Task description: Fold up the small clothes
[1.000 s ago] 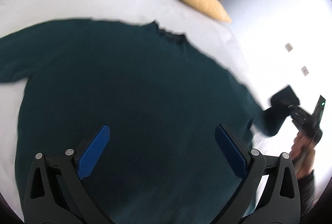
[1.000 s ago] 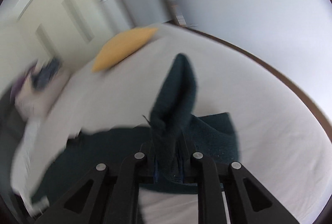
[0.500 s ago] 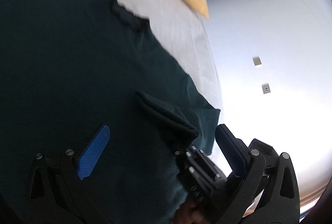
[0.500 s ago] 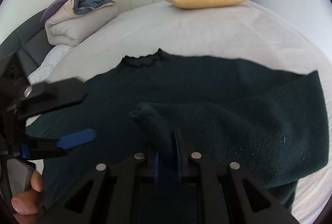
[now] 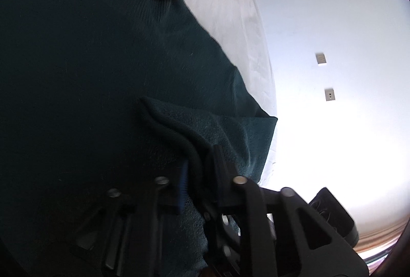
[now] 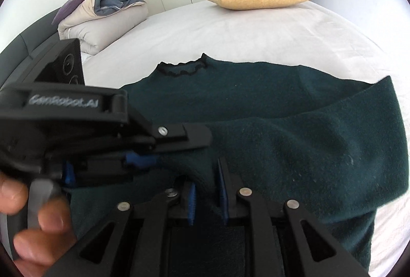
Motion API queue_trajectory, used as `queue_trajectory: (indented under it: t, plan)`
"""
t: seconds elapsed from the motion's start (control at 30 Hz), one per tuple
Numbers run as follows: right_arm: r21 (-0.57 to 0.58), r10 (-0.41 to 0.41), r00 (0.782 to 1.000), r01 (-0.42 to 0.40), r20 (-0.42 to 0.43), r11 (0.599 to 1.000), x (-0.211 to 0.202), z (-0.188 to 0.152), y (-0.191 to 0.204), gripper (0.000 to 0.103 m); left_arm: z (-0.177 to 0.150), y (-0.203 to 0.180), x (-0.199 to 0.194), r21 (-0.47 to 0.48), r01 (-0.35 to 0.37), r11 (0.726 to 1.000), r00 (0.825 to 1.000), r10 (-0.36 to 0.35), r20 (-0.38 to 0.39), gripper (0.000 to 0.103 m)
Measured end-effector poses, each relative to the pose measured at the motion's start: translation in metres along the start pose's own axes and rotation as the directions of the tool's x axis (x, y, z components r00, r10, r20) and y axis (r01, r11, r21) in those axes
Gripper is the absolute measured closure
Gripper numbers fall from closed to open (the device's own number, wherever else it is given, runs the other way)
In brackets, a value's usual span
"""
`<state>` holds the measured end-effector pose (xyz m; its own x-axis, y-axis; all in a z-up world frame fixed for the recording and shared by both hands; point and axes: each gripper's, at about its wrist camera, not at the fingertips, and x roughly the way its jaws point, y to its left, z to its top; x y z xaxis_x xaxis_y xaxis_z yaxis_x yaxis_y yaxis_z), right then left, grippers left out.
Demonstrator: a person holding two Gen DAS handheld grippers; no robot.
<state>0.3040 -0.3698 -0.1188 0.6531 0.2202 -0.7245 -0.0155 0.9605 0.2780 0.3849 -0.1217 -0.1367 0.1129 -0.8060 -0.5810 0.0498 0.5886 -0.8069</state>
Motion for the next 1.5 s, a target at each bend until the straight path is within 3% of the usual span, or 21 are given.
queue_trajectory:
  t: [0.03, 0.13, 0.23, 0.37, 0.43, 0.47, 0.53, 0.57, 0.67, 0.8, 0.87, 1.03, 1.23, 1.37, 1.5]
  plan:
    - [0.016, 0.015, 1.000, -0.015, 0.004, 1.000, -0.003, -0.002, -0.003, 0.056, 0.001, -0.001, -0.007, 0.007, -0.002, 1.000, 1.000, 0.002, 0.013, 0.095]
    - [0.125, 0.083, 0.995, -0.090, 0.061, 0.988, -0.029, -0.013, -0.026, 0.035, -0.002, -0.001, -0.034, 0.020, -0.009, 1.000, 0.998, 0.007, 0.060, 0.097]
    - [0.269, 0.100, 0.990, -0.125, 0.102, 0.955, -0.051, -0.028, -0.061, 0.034, -0.002, 0.000, -0.057, 0.041, -0.032, 0.999, 0.994, 0.028, 0.103, 0.097]
    - [0.437, 0.201, 0.972, -0.236, 0.124, 0.868, -0.061, -0.043, -0.106, 0.034, -0.003, 0.005, -0.097, 0.081, -0.101, 0.992, 0.983, 0.086, 0.164, 0.097]
    - [0.535, 0.275, 0.949, -0.313, 0.152, 0.785, -0.059, -0.048, -0.128, 0.032, -0.003, 0.009, -0.120, 0.103, -0.154, 0.983, 0.970, 0.130, 0.206, 0.097]
    - [0.597, 0.326, 0.929, -0.363, 0.174, 0.716, -0.055, -0.051, -0.140, 0.032, -0.003, 0.010, -0.126, 0.105, -0.169, 0.980, 0.965, 0.143, 0.218, 0.097]
    - [0.670, 0.371, 0.904, -0.410, 0.210, 0.619, -0.047, -0.054, -0.155, 0.030, -0.003, 0.020, -0.148, 0.096, -0.192, 0.977, 0.955, 0.164, 0.246, 0.097]
    - [0.688, 0.382, 0.897, -0.421, 0.222, 0.590, -0.043, -0.053, -0.159, 0.028, -0.002, 0.023, -0.155, 0.092, -0.199, 0.976, 0.951, 0.170, 0.256, 0.097]
    - [0.717, 0.415, 0.877, -0.449, 0.241, 0.533, -0.031, -0.045, -0.162, 0.027, -0.003, 0.035, -0.175, 0.070, -0.220, 0.973, 0.938, 0.191, 0.289, 0.097]
    - [0.724, 0.439, 0.857, -0.480, 0.269, 0.495, -0.015, -0.027, -0.161, 0.026, 0.001, 0.059, -0.200, 0.032, -0.226, 0.974, 0.926, 0.204, 0.317, 0.097]
    - [0.745, 0.447, 0.849, -0.487, 0.282, 0.455, -0.005, -0.020, -0.165, 0.026, 0.004, 0.065, -0.207, 0.024, -0.228, 0.973, 0.921, 0.207, 0.331, 0.097]
    - [0.750, 0.456, 0.837, -0.505, 0.303, 0.428, 0.004, -0.011, -0.161, 0.017, 0.010, 0.075, -0.209, 0.034, -0.240, 0.970, 0.916, 0.215, 0.338, 0.097]
    - [0.767, 0.494, 0.821, -0.504, 0.285, 0.396, 0.021, -0.005, -0.158, 0.017, 0.011, 0.082, -0.190, 0.021, -0.254, 0.967, 0.912, 0.232, 0.337, 0.097]
    - [0.777, 0.500, 0.825, -0.488, 0.263, 0.398, 0.016, -0.011, -0.167, 0.019, 0.009, 0.086, -0.184, 0.018, -0.238, 0.971, 0.917, 0.219, 0.334, 0.097]
    - [0.804, 0.480, 0.853, -0.426, 0.204, 0.416, 0.010, -0.025, -0.166, 0.022, 0.007, 0.077, -0.174, 0.024, -0.230, 0.973, 0.920, 0.210, 0.331, 0.097]
